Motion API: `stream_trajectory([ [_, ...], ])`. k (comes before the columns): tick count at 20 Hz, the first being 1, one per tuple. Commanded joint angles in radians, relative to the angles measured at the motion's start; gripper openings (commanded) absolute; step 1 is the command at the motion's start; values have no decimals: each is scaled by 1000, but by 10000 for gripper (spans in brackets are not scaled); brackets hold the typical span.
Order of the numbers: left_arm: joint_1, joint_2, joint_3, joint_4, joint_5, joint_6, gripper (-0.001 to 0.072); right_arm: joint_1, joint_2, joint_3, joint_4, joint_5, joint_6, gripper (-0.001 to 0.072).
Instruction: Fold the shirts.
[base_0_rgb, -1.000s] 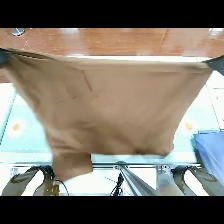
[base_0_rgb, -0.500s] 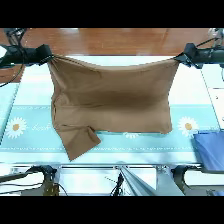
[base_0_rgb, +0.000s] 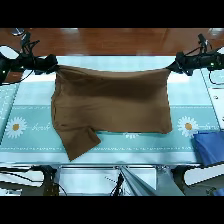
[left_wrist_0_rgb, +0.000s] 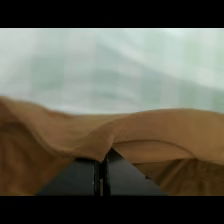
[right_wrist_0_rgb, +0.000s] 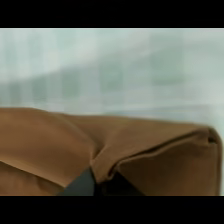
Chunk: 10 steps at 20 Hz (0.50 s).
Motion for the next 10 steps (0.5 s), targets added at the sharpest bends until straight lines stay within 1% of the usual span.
stream_trajectory([
  [1,56,-19,2,21,-189,55,20,-5,-12,1,-154,152,-22,27],
  [2,66,-31,0,41,-245,55,20,-5,-16,-6,-196,178,-21,27],
  [4,68,-68,-11,50,-349,61,21,-5,-19,-43,-229,185,-19,27],
  [5,61,-84,-28,50,-370,70,21,-5,-19,-71,-228,176,-19,27],
  [8,41,-106,-87,49,-362,73,21,-2,-19,-144,-225,131,-19,27],
  [9,37,-112,-90,48,-366,73,36,-2,-19,-153,-220,122,-19,28],
  [10,31,-112,-92,50,-371,74,229,-2,-19,-154,-212,121,-17,117],
])
